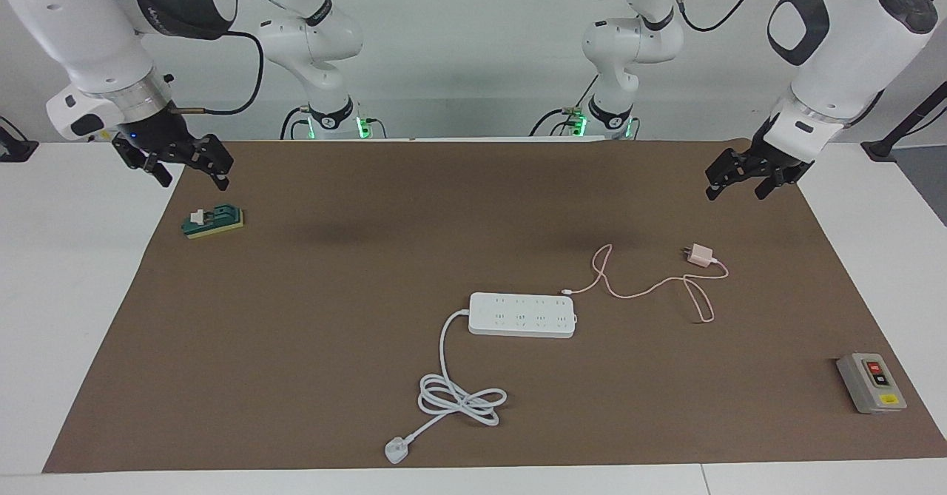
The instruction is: Unplug charger and place it aside
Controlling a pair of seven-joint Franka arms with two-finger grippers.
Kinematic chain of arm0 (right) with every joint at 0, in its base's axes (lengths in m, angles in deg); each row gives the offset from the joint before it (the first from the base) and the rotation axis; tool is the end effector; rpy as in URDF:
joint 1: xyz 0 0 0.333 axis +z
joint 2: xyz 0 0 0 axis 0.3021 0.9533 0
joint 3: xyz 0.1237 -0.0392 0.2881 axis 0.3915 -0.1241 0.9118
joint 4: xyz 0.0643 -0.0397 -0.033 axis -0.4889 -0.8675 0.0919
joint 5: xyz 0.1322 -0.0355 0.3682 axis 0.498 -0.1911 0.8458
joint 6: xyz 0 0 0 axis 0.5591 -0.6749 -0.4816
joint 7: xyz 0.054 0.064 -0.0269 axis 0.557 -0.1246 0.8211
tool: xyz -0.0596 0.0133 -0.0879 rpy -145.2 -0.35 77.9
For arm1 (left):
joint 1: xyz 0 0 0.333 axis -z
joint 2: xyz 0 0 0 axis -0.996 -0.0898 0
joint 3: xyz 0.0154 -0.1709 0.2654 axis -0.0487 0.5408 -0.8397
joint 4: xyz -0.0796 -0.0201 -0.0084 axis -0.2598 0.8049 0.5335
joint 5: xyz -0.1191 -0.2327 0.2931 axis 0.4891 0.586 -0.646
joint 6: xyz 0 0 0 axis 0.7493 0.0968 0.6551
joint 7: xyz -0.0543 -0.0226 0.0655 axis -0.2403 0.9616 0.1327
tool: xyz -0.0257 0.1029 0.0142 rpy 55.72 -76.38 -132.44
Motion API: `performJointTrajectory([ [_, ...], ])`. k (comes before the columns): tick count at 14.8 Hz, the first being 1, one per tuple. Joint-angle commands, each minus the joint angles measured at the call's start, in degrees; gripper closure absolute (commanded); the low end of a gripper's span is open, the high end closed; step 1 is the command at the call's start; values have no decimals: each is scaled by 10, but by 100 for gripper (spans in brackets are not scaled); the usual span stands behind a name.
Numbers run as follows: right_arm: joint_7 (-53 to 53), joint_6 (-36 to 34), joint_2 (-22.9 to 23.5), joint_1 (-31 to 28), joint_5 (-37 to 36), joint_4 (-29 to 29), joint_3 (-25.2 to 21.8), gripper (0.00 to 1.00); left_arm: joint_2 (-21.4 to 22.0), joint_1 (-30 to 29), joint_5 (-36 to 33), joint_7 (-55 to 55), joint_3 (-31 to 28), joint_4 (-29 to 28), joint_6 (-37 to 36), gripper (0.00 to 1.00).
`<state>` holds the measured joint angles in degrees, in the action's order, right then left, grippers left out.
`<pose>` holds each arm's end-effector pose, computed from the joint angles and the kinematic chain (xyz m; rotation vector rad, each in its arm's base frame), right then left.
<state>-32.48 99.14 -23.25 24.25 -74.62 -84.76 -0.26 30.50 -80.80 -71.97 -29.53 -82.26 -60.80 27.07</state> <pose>0.5609 -0.0633 0.5968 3.1308 -0.1619 -0.0015 0.5732 -0.0188 0.5762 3.0645 -0.0287 -0.0154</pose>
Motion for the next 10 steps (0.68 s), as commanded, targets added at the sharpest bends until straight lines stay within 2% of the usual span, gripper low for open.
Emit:
performJointTrajectory([
  [1, 13, -6, -10, 1, -1, -7, -2, 0, -7, 0, -1, -4, 1, 13, -4, 0],
  [10, 13, -6, -9, 1, -1, -7, -2, 0, -6, -2, -7, -2, 3, 10, 8, 0],
])
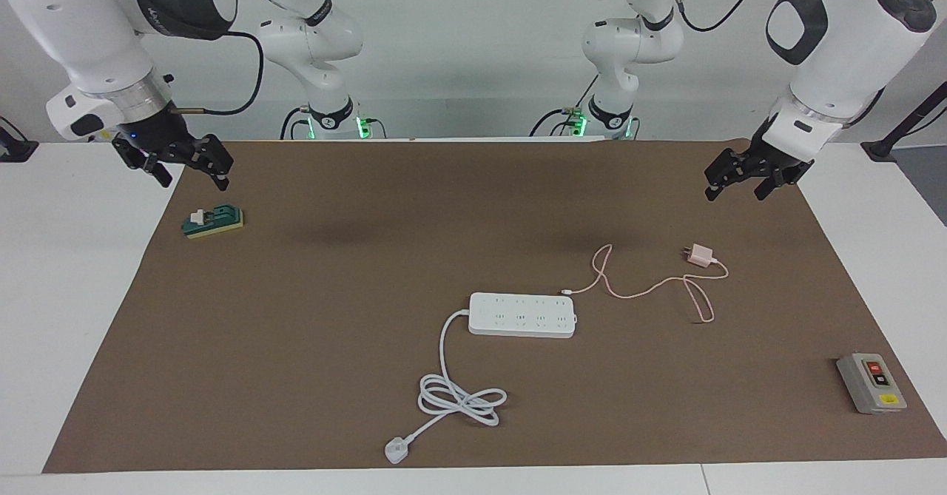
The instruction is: Unplug charger and place it aside
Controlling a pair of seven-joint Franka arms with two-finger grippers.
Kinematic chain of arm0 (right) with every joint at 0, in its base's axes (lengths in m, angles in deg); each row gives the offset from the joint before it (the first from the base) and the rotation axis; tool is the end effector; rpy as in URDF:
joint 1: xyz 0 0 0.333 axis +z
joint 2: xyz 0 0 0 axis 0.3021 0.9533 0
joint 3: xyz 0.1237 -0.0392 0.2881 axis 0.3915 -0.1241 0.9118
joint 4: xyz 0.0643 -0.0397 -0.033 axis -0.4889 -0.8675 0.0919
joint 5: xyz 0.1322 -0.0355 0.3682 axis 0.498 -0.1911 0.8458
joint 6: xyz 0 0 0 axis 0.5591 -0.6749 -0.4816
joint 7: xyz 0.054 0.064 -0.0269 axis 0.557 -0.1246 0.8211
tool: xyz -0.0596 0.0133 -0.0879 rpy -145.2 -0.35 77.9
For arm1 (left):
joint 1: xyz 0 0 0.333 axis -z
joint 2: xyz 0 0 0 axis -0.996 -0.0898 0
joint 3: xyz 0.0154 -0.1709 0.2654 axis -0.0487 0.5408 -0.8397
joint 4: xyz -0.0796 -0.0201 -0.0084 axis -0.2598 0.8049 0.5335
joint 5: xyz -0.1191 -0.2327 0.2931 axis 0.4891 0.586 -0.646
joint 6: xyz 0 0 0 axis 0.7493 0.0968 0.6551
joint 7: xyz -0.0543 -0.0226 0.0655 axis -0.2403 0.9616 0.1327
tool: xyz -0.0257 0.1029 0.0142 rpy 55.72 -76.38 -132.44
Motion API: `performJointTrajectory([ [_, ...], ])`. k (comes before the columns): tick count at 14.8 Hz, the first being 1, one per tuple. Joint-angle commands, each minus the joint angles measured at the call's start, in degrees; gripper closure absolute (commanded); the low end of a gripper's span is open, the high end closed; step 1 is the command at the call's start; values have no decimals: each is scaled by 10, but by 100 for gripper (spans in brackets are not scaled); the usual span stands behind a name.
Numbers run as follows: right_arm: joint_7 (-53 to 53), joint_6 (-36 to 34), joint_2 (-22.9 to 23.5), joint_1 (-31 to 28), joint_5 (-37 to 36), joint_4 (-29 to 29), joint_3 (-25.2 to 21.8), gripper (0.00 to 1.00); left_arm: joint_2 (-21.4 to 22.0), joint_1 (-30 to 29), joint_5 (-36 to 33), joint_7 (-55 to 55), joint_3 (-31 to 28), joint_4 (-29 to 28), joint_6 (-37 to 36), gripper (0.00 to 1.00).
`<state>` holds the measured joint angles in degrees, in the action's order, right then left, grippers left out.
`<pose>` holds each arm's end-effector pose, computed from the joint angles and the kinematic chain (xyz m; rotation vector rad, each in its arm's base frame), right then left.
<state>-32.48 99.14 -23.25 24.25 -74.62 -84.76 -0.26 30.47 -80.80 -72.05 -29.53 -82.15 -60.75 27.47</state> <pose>0.5609 -0.0633 0.5968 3.1308 -0.1619 -0.0015 0.5741 -0.0197 0.5769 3.0659 -0.0315 -0.0043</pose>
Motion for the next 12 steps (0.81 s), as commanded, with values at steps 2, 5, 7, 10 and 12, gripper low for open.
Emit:
performJointTrajectory([
  [2, 14, -5, -10, 0, -1, -6, -2, 0, -7, -5, -5, -1, 2, 8, 5, 0],
  [5, 17, -6, -18, -2, 0, -7, -1, 0, -7, -5, -5, -4, 2, 8, 5, 0],
  [7, 18, -6, -18, 3, 1, -7, 0, 0, -7, -7, -5, -6, 2, 7, 6, 0],
  [10, 18, -5, -17, 4, 1, -6, 4, 0, -7, -8, -5, -7, 2, 7, 7, 0],
  [12, 18, -5, -18, 3, 2, -6, 5, 0, -7, -8, -5, -7, 2, 7, 8, 0],
])
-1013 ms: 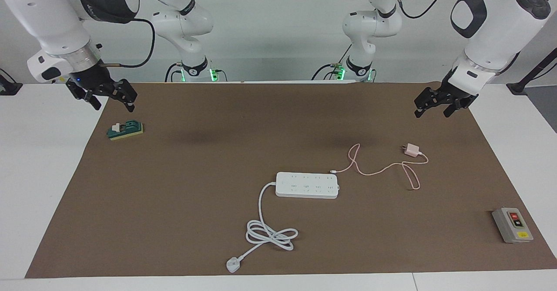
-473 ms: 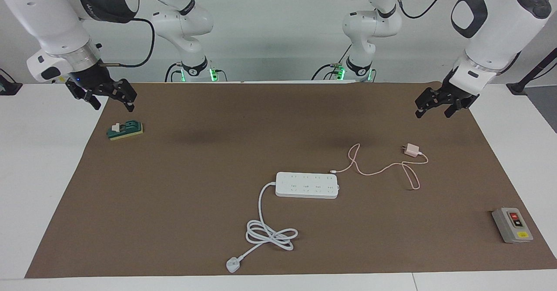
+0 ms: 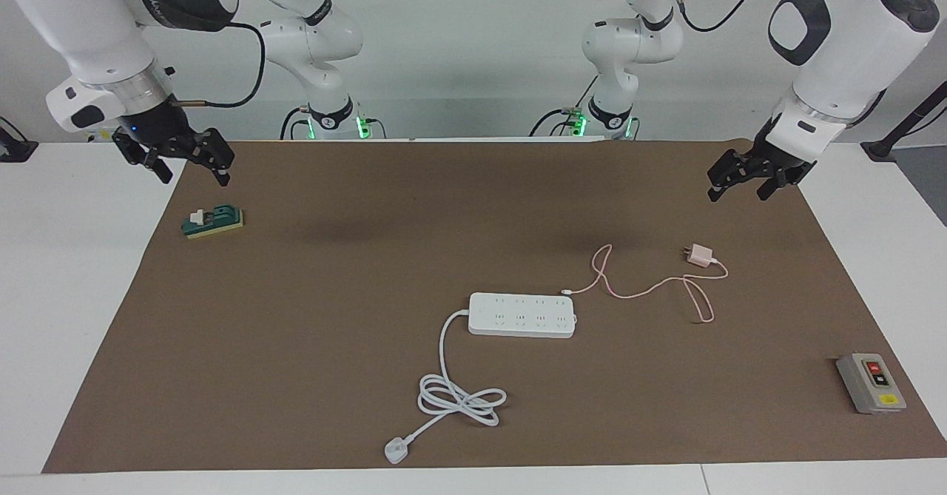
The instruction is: Unplug charger and place it aside
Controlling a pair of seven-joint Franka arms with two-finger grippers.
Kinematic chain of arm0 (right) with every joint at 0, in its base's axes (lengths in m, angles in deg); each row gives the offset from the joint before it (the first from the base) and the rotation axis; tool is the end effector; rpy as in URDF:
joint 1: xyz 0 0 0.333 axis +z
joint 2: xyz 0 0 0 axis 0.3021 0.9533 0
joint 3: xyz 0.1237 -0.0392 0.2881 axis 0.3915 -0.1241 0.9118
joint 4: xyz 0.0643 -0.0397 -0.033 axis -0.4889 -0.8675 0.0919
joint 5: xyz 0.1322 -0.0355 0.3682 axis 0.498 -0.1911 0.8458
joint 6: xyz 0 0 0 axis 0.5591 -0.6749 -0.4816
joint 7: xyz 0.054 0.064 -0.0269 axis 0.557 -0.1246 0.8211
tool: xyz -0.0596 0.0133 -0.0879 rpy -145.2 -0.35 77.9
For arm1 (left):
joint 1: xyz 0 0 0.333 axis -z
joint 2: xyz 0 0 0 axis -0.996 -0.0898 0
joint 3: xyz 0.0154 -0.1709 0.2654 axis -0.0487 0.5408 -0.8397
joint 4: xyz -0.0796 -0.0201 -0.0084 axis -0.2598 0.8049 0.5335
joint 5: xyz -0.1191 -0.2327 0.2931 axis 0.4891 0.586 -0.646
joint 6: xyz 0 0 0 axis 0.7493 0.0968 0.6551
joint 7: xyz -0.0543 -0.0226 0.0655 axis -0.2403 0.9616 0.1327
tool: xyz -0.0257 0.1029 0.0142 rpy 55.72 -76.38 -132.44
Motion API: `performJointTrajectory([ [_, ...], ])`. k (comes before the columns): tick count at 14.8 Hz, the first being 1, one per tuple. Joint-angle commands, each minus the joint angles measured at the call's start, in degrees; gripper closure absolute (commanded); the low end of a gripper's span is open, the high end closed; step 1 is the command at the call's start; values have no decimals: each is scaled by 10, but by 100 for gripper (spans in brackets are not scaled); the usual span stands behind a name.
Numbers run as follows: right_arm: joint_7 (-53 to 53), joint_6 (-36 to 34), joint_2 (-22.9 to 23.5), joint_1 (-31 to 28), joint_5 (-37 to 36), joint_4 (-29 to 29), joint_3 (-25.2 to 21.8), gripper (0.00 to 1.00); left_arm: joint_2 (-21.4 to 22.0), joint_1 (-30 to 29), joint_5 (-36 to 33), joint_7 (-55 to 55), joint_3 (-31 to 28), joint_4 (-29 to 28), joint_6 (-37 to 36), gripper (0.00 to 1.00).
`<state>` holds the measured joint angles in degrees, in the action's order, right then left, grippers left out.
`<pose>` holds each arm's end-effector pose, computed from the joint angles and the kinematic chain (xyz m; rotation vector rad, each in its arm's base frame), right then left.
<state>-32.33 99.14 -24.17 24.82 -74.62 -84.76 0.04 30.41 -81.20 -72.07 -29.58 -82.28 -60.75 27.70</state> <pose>0.5575 -0.0553 0.6056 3.1348 -0.1342 0.0234 0.5750 -0.0144 0.5766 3.0665 -0.0157 0.0008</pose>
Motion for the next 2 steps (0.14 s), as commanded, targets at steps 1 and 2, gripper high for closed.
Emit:
performJointTrajectory([
  [1, 16, -5, -8, -3, 2, -6, 2, 0, -7, -4, -4, -7, 3, 7, 5, 0],
  [2, 16, -5, -8, -3, 2, -6, 2, 0, -6, -4, -4, -7, 3, 7, 5, 0],
])
